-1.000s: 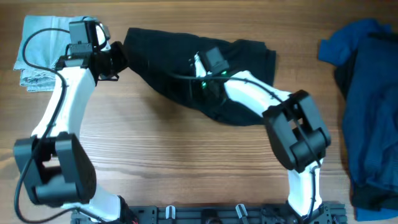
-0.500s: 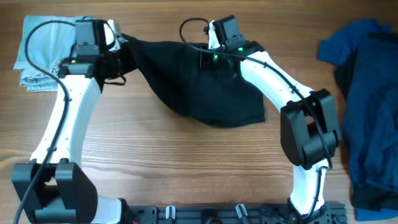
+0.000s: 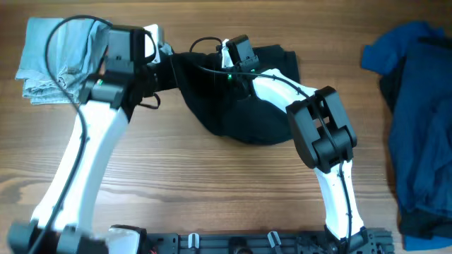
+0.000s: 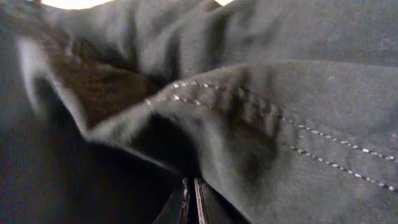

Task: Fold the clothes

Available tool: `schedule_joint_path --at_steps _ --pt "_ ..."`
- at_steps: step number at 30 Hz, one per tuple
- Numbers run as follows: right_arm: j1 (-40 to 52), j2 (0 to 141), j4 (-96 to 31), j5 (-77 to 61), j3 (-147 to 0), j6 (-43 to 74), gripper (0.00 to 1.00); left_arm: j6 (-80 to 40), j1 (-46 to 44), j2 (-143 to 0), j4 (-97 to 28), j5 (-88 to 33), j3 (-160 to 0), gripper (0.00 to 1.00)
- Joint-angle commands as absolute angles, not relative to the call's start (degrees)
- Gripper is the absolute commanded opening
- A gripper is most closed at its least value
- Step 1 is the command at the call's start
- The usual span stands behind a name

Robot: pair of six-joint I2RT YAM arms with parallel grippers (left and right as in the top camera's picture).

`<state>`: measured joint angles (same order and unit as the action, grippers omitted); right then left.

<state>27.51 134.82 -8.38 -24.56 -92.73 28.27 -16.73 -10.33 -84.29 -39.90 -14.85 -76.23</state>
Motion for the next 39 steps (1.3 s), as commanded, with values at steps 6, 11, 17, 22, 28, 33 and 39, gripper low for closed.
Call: schedule_joint_path --at_steps 6,11,17,22,28,33,39 --pt "26.3 130.6 -6.0 -28.3 -96.1 27.1 0.04 -14.9 -13.2 -72.4 -39.9 -15.6 -76.5 0.04" --pt "26.5 130.7 -6.5 -28.4 -96.1 27.2 0.04 -13.6 -14.6 -73.6 -41.0 -15.6 -76.5 0.04" --pt "25.1 128.0 -12.1 -38.1 -96.1 23.8 0.04 -12.4 -16.9 -75.6 -41.0 -15.6 -76.5 0.04" --pt "19.9 120.8 -34.7 -38.2 -96.1 17.9 0.04 -12.1 -17.9 -76.3 -40.9 -15.6 -76.5 0.04" --pt "18.6 118.1 -59.3 -31.2 -95.2 8.3 0.04 -12.2 -18.3 -76.3 -41.0 -15.6 -76.5 0.04" --pt "19.5 118.2 -62.0 -34.1 -87.5 7.7 0.04 -12.1 -20.1 -77.1 -40.6 -15.6 -76.5 0.04" --pt "21.9 118.2 -54.9 -39.1 -78.6 9.5 0.04 -12.2 -22.2 -79.7 -40.6 -15.6 -76.5 0.04"
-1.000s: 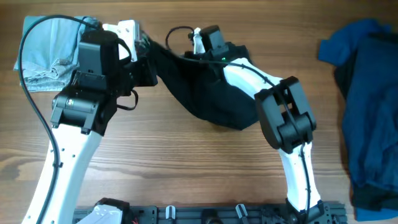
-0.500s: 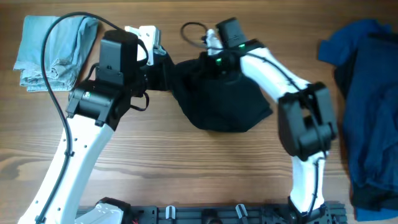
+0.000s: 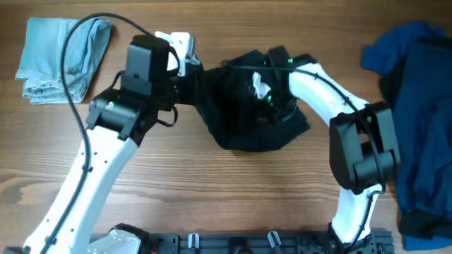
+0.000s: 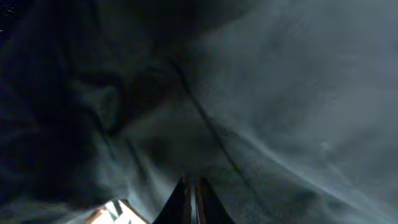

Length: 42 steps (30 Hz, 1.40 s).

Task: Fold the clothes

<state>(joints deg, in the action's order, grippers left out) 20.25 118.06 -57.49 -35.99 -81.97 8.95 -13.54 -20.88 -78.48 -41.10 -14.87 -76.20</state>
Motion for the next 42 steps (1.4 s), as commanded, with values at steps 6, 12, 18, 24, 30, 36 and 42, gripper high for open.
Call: schedule_joint_path --at_steps 6,12,18,24,30,36,42 --pt "25.9 118.2 -46.8 -39.0 -72.4 15.4 0.04 -12.1 -26.2 -80.1 -40.6 -15.5 -76.5 0.04" --pt "23.8 116.0 -45.9 -42.0 -73.8 11.4 0.04 -11.2 -29.4 -80.9 -41.1 -13.8 -76.5 0.04" --pt "14.9 104.8 -47.3 -38.2 -75.2 11.2 0.04 -10.7 -31.8 -83.4 -41.4 -13.8 -76.5 0.04" --pt "6.3 100.9 -52.1 -26.6 -75.1 13.3 0.04 -10.6 -32.8 -84.9 -40.9 -13.8 -76.5 0.04" --pt "5.3 101.0 -52.9 -11.1 -72.7 16.7 0.04 -10.6 -35.6 -87.8 -35.9 -13.8 -76.5 0.04" --pt "5.1 101.1 -43.1 -8.8 -63.7 18.3 0.04 -9.2 -38.2 -91.3 -29.4 -13.9 -76.5 0.04" --pt "5.1 101.1 -35.3 -8.7 -58.0 18.2 0.04 -9.2 -39.8 -93.6 -27.5 -13.9 -76.5 0.04"
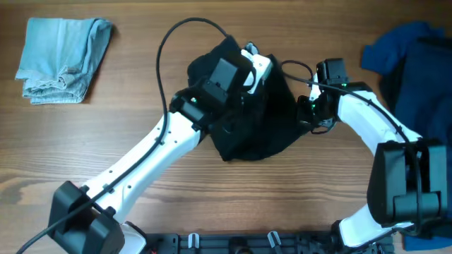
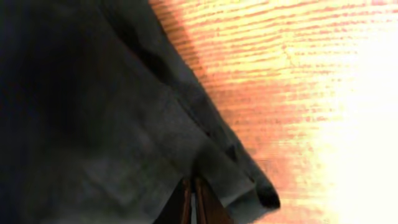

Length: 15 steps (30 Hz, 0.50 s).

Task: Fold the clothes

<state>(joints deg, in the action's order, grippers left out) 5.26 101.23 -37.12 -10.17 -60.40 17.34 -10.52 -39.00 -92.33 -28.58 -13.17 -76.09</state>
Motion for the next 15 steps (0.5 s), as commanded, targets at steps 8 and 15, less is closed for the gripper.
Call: schedule_joint_path --at_steps 8,15 --pt "5.1 101.0 -32.2 -8.8 -54.5 19.6 0.04 -9.2 -40.2 -98.3 -22.0 -13.9 -76.5 0.04" --pt "5.1 101.0 -32.4 -8.8 -54.5 19.6 0.04 -9.4 -41.5 -101.4 -18.0 -13.9 -76.5 0.04"
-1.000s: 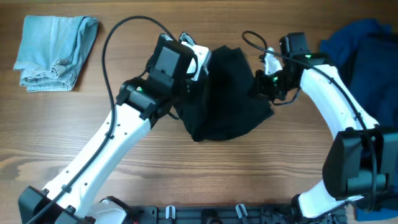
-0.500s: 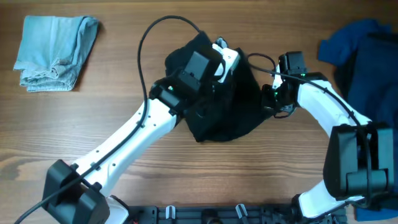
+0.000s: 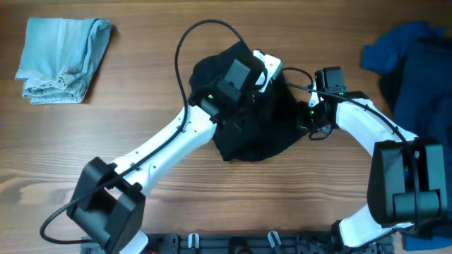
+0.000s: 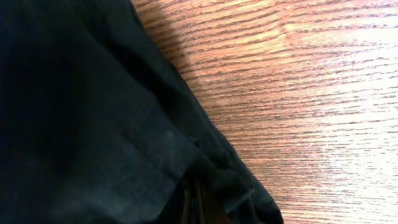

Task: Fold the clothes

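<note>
A black garment (image 3: pixel 248 127) lies bunched in a heap at the table's middle. My left gripper (image 3: pixel 265 68) sits on the heap's upper right, its white fingers pinching the cloth carried over there; its wrist hides the fold beneath. At the heap's right edge, my right gripper (image 3: pixel 311 117) is shut on the hem. In the right wrist view the black garment (image 4: pixel 87 124) fills the left side, and the right gripper (image 4: pixel 196 202) is buried in a dark hem fold, with bare wood to the right.
A folded light-blue garment (image 3: pixel 60 53) lies at the far left corner. A pile of dark-blue clothes (image 3: pixel 417 106) covers the right edge. The wooden table (image 3: pixel 212 197) shows in front of the heap. The left arm's cable (image 3: pixel 185 42) loops above the heap.
My left gripper has shifted a little to the right over the heap. My right gripper has stayed at the right hem, nudged slightly in. The garment's outline is nearly the same.
The black garment first lay spread wide, my left gripper at its left end and my right at its top middle. Then both stood further right with the cloth narrower. Later the left end lay over the right side, the right gripper holding the right hem, as now.
</note>
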Available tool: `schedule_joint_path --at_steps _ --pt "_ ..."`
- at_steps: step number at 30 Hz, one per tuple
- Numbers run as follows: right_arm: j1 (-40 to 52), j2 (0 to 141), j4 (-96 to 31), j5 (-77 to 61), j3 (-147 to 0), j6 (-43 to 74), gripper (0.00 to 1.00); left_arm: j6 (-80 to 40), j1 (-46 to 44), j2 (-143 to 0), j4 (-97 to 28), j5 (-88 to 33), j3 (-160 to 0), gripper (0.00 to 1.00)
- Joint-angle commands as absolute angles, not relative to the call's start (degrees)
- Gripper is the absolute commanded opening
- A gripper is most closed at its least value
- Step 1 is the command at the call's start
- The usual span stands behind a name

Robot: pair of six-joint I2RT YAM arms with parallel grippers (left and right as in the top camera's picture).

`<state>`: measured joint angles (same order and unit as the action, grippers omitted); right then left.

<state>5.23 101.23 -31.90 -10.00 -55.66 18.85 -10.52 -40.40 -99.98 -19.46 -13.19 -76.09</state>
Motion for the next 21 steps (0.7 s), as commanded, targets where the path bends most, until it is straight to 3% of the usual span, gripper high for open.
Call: schedule_joint_path --at_steps 1,11,17,18,19,21 --pt "5.1 101.0 -32.4 -8.8 -54.5 19.6 0.04 -9.4 -41.7 -101.8 -17.7 -13.9 -76.5 0.04" --pt "5.1 101.0 -32.3 -8.7 -54.5 19.6 0.04 -9.4 -43.9 -106.5 -16.7 -13.9 -76.5 0.04" --pt "5.1 101.0 -32.3 -8.7 -54.5 19.7 0.04 -9.5 -43.9 -106.6 -14.9 -14.9 -76.5 0.09" --pt "5.1 100.9 -32.1 -8.7 -54.5 19.7 0.04 -9.5 -43.9 -106.6 -14.6 -16.3 -76.5 0.21" --pt "5.1 100.7 -31.9 -8.8 -54.5 19.7 0.04 -9.4 -43.9 -106.6 -14.4 -17.1 -76.5 0.42" --pt "4.6 99.5 -32.0 -8.7 -55.3 19.4 0.06 -9.4 -43.9 -106.6 -13.5 -17.6 -76.5 1.0"
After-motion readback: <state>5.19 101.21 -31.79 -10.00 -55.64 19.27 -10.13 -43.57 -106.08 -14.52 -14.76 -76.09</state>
